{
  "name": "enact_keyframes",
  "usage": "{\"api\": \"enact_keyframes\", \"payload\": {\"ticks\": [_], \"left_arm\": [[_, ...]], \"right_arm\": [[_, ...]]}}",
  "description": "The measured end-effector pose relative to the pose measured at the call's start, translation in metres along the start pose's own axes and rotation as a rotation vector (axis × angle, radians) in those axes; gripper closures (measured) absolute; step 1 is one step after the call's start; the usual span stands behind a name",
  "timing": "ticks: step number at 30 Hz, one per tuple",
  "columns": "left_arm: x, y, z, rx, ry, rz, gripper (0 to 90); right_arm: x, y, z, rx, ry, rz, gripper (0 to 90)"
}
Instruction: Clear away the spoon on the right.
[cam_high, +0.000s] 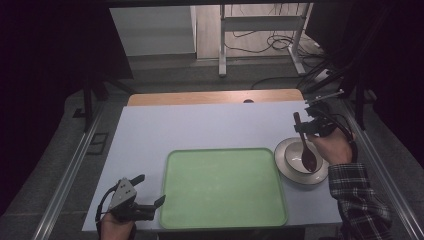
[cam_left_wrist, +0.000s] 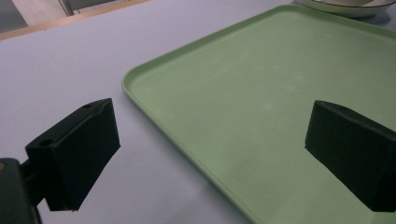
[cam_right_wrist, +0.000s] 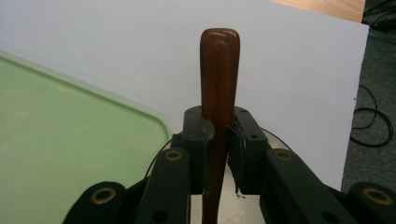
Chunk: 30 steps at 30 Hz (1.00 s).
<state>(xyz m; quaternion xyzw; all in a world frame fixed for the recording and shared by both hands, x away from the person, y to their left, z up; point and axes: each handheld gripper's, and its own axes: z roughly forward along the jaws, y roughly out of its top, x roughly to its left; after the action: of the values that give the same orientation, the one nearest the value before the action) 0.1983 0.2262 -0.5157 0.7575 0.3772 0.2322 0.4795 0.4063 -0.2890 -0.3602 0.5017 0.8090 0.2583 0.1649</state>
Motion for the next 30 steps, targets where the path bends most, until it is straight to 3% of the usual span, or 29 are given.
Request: {"api": "enact_keyframes", "payload": {"ticks": [15, 22, 30], "left_arm": [[-0.001, 0.0, 0.0, 0.0, -0.003, 0.004, 2.9], [-0.001, 0.0, 0.001, 0.0, -0.004, 0.004, 2.9], [-0.001, 0.0, 0.0, 0.0, -0.004, 0.006, 2.9]], "right_arm": [[0.013, 0.0, -0.017, 0.07, 0.038, -0.007, 78.1], [0.022, -0.003, -0.018, 0.102, 0.057, -0.024, 78.1], [0.038, -0.007, -0.013, 0.145, 0.112, -0.046, 78.2]]}}
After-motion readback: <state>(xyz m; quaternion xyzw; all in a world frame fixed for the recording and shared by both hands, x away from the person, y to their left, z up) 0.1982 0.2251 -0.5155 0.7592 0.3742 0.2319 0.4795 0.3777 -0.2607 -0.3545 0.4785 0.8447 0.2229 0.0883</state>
